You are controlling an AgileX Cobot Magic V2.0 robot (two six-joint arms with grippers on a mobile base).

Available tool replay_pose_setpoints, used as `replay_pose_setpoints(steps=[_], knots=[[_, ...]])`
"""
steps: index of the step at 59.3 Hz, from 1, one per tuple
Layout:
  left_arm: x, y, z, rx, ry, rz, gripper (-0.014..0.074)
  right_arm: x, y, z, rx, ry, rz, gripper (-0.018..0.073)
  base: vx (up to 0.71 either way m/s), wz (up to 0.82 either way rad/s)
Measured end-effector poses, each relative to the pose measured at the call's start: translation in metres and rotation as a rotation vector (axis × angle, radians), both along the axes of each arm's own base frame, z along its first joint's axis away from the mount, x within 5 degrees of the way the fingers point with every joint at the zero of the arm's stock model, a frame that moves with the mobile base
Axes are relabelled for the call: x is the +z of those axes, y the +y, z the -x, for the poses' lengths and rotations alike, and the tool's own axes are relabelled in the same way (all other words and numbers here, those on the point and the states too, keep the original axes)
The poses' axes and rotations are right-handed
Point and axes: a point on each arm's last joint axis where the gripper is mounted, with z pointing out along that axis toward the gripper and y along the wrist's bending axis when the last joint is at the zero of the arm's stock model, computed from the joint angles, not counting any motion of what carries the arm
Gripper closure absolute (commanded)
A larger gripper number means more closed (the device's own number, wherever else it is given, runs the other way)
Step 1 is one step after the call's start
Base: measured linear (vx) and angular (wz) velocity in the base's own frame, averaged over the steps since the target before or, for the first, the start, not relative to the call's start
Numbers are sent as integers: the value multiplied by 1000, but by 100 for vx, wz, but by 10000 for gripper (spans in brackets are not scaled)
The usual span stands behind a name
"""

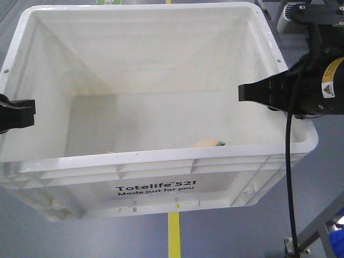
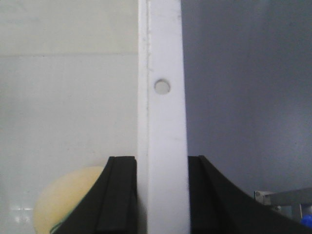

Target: Place moving items into box and shelve

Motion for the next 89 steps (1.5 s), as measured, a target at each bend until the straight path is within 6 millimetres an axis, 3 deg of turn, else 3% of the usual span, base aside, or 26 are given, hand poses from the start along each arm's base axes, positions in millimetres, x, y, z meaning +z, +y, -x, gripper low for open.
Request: replay_pose_setpoints(steps=[89], knots=[[0,0,0,0,0,0,582,0,0,0,1,0,0,461,42,-3]])
